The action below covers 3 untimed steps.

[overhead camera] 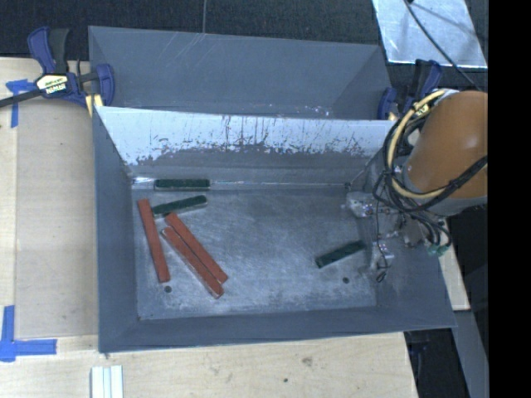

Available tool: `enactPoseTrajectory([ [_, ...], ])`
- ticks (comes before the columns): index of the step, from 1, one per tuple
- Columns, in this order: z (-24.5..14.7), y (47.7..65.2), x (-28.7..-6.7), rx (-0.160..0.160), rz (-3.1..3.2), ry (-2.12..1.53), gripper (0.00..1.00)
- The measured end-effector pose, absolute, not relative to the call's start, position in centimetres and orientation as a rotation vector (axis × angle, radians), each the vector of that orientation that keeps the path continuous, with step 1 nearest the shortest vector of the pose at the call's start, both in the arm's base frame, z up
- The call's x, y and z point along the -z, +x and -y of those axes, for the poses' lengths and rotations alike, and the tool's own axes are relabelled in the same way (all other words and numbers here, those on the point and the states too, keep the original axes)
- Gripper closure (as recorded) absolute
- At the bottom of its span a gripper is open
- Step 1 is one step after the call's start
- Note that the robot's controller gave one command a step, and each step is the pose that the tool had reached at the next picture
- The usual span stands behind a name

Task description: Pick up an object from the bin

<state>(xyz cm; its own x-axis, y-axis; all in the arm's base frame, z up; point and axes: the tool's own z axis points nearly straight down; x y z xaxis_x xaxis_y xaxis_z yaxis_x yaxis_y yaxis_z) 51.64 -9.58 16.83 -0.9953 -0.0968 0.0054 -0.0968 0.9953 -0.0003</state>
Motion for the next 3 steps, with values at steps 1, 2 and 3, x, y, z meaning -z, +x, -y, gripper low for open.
enactPoseTrajectory([
  [1,9.2,53.2,-6.8,0.001,3.131,0.216,0.00],
  [2,9.2,53.5,-7.3,-0.002,3.141,0.220,1.00],
  [3,8.2,52.0,-22.6,-0.004,3.146,0.214,1.00],
])
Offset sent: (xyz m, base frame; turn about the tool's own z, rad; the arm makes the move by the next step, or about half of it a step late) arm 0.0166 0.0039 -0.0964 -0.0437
